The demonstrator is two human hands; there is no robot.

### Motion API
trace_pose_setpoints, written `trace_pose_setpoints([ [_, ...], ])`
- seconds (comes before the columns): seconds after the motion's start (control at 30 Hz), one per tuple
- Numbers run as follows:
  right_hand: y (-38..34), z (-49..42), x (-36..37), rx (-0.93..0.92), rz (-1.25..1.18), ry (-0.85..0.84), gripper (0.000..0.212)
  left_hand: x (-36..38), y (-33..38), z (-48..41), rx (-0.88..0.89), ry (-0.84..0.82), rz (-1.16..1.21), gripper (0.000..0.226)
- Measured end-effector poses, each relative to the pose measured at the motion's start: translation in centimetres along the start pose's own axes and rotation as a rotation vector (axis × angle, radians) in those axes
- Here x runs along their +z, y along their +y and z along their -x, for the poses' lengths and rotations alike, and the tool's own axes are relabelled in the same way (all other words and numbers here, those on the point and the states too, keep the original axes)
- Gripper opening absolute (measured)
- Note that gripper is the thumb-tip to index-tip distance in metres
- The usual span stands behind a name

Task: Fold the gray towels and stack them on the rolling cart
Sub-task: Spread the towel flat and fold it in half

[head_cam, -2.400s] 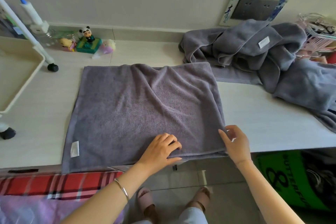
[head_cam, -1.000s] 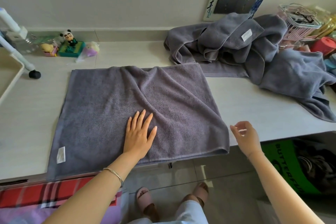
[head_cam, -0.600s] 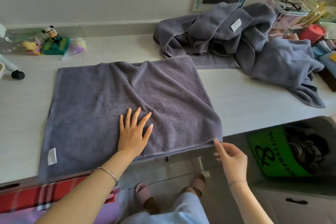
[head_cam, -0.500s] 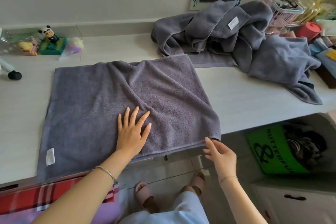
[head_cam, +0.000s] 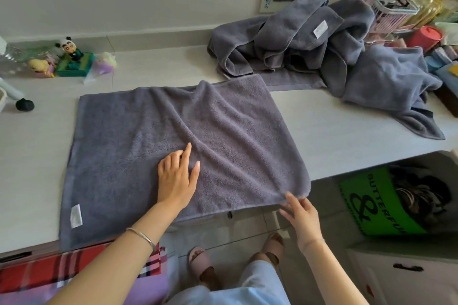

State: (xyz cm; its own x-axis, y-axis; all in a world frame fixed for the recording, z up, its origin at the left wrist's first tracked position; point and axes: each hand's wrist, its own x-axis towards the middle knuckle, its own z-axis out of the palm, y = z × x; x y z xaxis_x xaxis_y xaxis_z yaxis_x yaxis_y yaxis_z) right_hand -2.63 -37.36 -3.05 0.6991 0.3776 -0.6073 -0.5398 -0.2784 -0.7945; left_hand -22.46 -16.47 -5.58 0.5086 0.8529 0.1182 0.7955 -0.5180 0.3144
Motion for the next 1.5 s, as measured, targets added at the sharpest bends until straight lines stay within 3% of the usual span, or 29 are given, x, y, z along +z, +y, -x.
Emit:
trace_pose_setpoints([
  [0.13, -1.4, -0.2, 0.6, 0.058, -0.235, -0.006, 0.019, 0.2, -0.7, 0.0, 0.064, 0.023, -0.054, 0.057],
  [0.23, -2.2, -0.8, 0.4, -0.082, -0.178, 0.114, 0.011, 0.4, -0.8, -0.2, 0.061, 0.007, -0.054, 0.056],
  [0.4, -1.1, -2.0, -0.5, -0.037, 0.024, 0.268, 0.019, 0.4, -0.8, -0.4, 0.018, -0.090, -0.085, 0.057],
  [0.53, -1.4, -1.4, 0.5, -0.413, 0.398, 0.486, 0.033, 0.0, -0.5, -1.7, -0.019, -0.109, -0.082, 0.056],
  [0.63, -2.3, -1.7, 3.0, -0.790, 0.676, 0.339, 0.026, -0.1, -0.3, -2.3, -0.037, -0.112, -0.076, 0.062],
  [0.8, -1.5, -3.1, 10.3, -1.194, 1.252, -0.214, 0.042, 0.4, -0.5, -2.2, -0.061, -0.161, -0.102, 0.068],
  [0.9, -1.7, -5.2, 12.2, -1.100, 1.495, -0.402, 0.062, 0.3, -0.6, -2.3, -0.053, -0.166, -0.118, 0.067],
  [1.1, -6.0, -10.9, 6.7, -0.818, 1.488, -0.104, 0.069, 0.0, -0.4, -2.2, -0.051, -0.181, -0.139, 0.064],
  [1.2, -7.2, -12.1, 5.2, -0.692, 1.524, -0.051, 0.063, -0.1, -0.3, -2.6, -0.059, -0.176, -0.122, 0.062],
  [1.33, -8.9, -13.1, 6.4, -0.768, 1.411, -0.044, 0.053, -1.0, -0.9, -6.0, -0.092, -0.093, -0.042, 0.060],
  [1.5, -12.5, -15.6, 11.8, -0.944, 1.244, -0.180, 0.047, -1.8, -0.1, -12.9, -0.075, -0.072, 0.037, 0.063],
])
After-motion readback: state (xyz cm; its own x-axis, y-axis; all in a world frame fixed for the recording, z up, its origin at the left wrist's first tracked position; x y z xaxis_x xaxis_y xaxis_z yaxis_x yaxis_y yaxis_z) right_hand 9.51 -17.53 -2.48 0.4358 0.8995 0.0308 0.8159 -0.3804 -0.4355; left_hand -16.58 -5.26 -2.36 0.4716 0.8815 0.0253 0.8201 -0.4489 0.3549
